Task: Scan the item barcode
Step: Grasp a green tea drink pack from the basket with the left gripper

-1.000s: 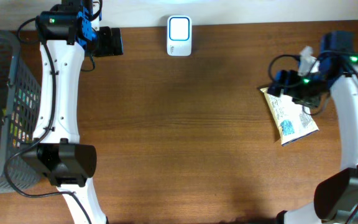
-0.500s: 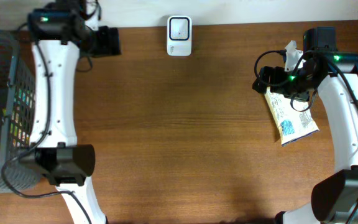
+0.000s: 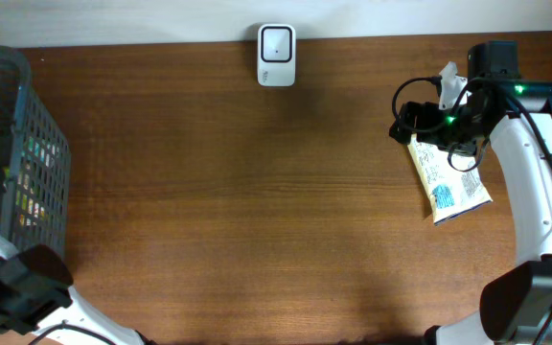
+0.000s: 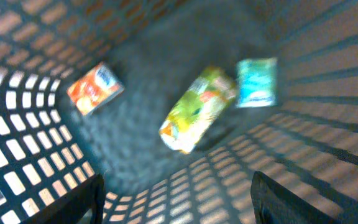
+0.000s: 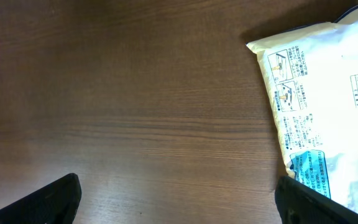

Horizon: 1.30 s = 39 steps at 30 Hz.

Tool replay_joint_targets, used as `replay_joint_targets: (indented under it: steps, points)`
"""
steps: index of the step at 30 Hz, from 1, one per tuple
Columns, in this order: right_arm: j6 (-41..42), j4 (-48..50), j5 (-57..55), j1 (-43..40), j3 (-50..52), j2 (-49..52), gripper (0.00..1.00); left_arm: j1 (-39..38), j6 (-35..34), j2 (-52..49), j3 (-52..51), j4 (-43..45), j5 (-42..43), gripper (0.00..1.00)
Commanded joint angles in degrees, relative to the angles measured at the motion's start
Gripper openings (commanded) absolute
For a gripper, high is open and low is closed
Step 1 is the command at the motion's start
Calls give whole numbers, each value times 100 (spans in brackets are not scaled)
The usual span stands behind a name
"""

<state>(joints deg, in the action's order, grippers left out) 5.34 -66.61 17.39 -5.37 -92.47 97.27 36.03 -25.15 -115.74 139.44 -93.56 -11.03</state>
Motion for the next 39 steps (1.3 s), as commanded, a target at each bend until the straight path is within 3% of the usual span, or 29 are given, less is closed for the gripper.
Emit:
replay_joint_targets:
  steps: [1,5,7,11,15,17,19,21,25,31,34,39]
  points:
    - [-46,2,-72,11,-92,-44,99,203,101,-48,-1182,704,-57,74]
    - [-46,2,-72,11,-92,-44,99,238,529,-50,-3010,2168,83,76]
    - [-46,2,-72,11,-92,-44,99,238,1360,-50,-3825,2918,629,75]
    - [-46,2,-72,11,-92,-44,99,238,2118,-55,-4684,3847,874,75]
    - [-46,0,-70,11,-92,-44,99,238,2221,-61,-5139,4339,872,75]
    - [-46,0,-70,11,-92,-44,99,245,2221,-61,-5143,4339,824,56]
    - [-46,-2,-70,11,-92,-44,99,245,2221,-59,-5136,4343,820,17]
    - [-46,-15,-70,11,-92,-44,99,245,2221,-26,-5042,4315,826,0]
    - [-46,-17,-70,11,-92,-44,99,245,2216,452,-4492,4094,828,0]
    - [-46,-20,-70,11,-92,-44,99,44,2131,2013,-3014,3307,879,0]
    - [-46,-20,-70,11,-92,-44,99,-448,1934,2868,-2907,3305,872,0]
    - [-46,-20,-72,11,-85,-44,99,-2455,1399,3307,-3003,2916,874,1]
